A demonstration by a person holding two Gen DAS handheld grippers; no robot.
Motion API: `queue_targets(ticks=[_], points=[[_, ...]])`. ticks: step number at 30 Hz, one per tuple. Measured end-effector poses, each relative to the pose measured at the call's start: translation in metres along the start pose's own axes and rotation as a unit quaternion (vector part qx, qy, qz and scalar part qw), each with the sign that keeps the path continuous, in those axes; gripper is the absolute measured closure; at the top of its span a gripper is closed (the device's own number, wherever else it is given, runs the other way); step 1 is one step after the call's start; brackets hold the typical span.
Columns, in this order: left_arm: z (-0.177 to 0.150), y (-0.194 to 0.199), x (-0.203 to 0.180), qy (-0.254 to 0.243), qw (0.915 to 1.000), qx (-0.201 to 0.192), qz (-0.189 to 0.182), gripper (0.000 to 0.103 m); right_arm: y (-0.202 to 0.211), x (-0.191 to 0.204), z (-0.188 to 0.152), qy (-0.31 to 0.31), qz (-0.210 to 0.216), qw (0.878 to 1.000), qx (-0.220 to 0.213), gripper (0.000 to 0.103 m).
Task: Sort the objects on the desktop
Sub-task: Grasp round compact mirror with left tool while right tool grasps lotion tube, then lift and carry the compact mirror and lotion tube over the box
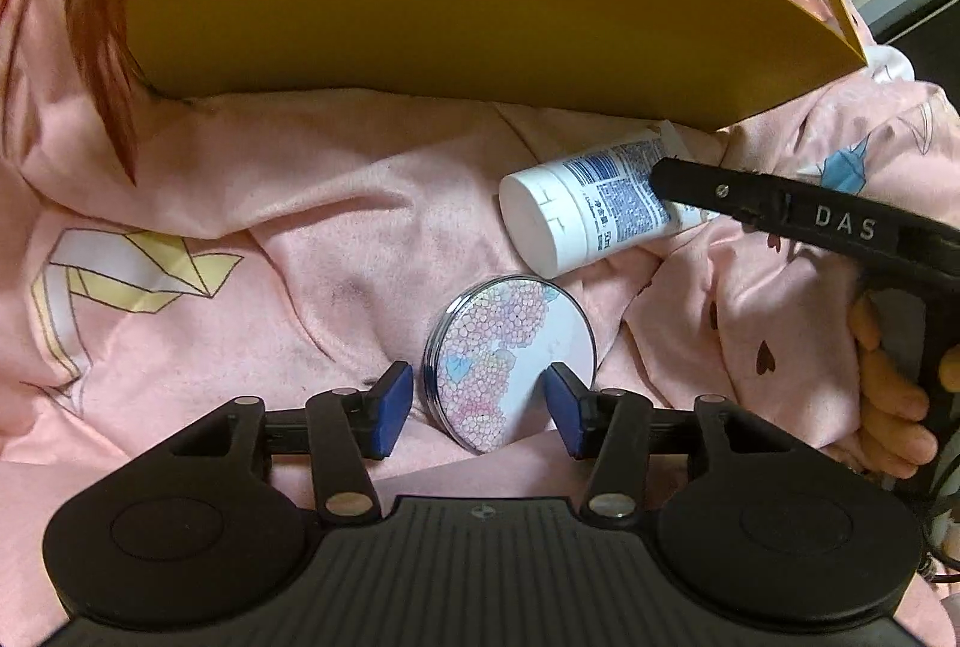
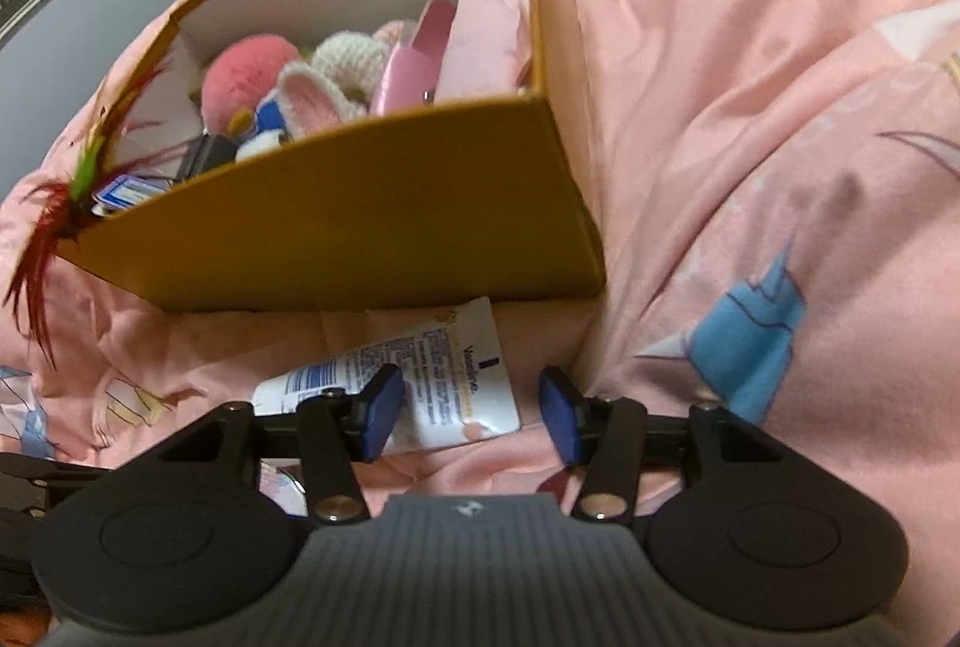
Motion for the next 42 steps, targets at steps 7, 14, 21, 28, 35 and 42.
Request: queue_targets(ticks=[7, 14, 21, 28, 35, 42], points=[[0.004, -0.007, -0.002, 0.002, 0.9998, 0.011, -0.015, 0.038, -0.014, -0.008, 0.001, -0.013, 0.029, 0.999, 0.011, 0.039], [-0.003, 0.007, -0.013, -0.02, 0.9998, -0.007, 0.001, 0.054, -0.008, -0.007, -0.002, -0.016, 0.038, 0.999, 0.002, 0.053], [-0.015, 0.029, -0.02, -0.041, 0.9981, -0.042, 0.015, 0.07, 0.013, -0.003, -0.005, -0.034, 0.059, 0.997, -0.018, 0.08], [-0.02, 0.044, -0.031, -0.074, 0.9945, -0.074, 0.003, 0.083, 0.036, 0.012, -0.002, -0.036, 0.13, 0.989, -0.054, 0.083], [-0.02, 0.045, -0.033, -0.083, 0.9941, -0.07, -0.006, 0.084, 0.017, 0.038, -0.004, -0.006, 0.145, 0.989, -0.03, 0.088], [-0.017, 0.043, -0.039, -0.078, 0.9941, -0.075, -0.006, 0.085, 0.03, 0.034, -0.007, -0.005, 0.145, 0.989, -0.04, 0.092]])
Point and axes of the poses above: each gripper's, at about its wrist camera, not at the fingertips, and y roughly against the way its jaws point, x to its left, z to its top, the point moved 1 cm from there along -y, roughly the way its jaws point, and after that the axes turned 5 degrees about z, right-handed, at the moved point
